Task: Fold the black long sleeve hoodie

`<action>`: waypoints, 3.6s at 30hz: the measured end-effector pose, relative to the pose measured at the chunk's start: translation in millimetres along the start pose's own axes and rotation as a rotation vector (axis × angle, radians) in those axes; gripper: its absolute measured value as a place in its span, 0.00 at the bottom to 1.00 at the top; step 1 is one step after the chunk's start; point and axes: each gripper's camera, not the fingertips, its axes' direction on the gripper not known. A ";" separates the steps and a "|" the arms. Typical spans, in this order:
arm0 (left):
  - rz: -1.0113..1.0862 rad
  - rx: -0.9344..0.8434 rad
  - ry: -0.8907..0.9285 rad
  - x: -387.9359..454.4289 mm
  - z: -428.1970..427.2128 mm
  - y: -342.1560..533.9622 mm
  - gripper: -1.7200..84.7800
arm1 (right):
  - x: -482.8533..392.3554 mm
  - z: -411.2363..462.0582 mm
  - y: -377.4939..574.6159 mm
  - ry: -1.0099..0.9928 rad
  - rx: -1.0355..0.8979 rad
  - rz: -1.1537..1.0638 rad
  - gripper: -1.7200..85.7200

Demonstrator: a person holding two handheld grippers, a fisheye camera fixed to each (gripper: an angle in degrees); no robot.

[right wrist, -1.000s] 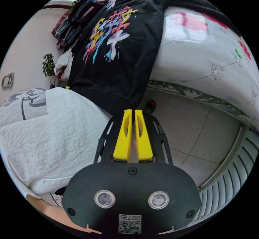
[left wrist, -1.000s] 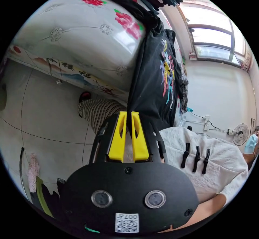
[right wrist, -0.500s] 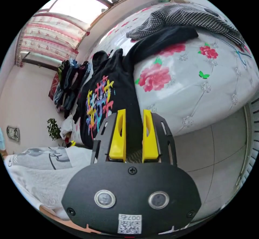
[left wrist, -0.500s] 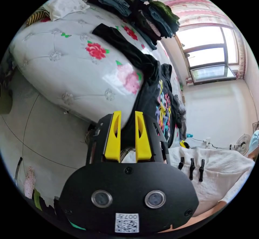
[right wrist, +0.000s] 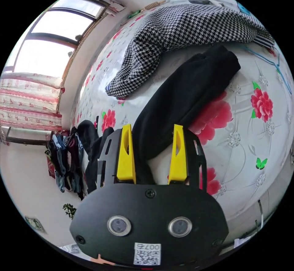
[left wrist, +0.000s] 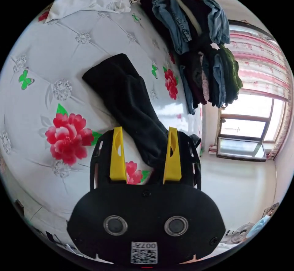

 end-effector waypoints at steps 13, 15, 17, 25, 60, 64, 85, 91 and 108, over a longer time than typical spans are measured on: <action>-0.035 0.475 0.064 -23.7 -120.6 -22.0 0.05 | 83.7 -92.4 28.2 0.370 0.269 0.320 0.02; -0.078 0.524 0.049 -36.8 -148.5 -6.2 0.06 | 83.8 -83.6 33.3 0.386 0.206 0.238 0.02; -0.103 0.554 0.061 -42.9 -155.4 10.0 0.06 | 81.0 -66.5 39.8 0.381 0.134 0.191 0.02; 0.398 0.479 0.208 102.7 -131.3 48.4 0.06 | 24.3 -59.3 71.0 0.016 0.051 -0.171 0.02; 1.218 -0.560 -0.182 190.2 108.4 261.1 0.16 | -68.6 -98.2 143.7 0.043 -0.034 -0.803 0.02; 1.225 -0.540 -0.080 203.3 95.4 244.0 0.17 | -2.7 -101.1 150.3 0.206 -0.104 -0.613 0.02; 1.078 -0.433 -0.174 244.3 160.2 146.8 0.11 | 126.6 -149.3 57.3 0.021 0.139 0.003 0.12; 0.884 -0.355 -0.260 197.0 78.8 158.8 0.09 | 152.2 -145.1 -42.6 -0.040 0.193 0.112 0.13; 0.650 -0.337 -0.282 153.5 13.8 245.9 0.07 | 261.7 -203.6 -87.2 -0.634 0.392 0.033 0.02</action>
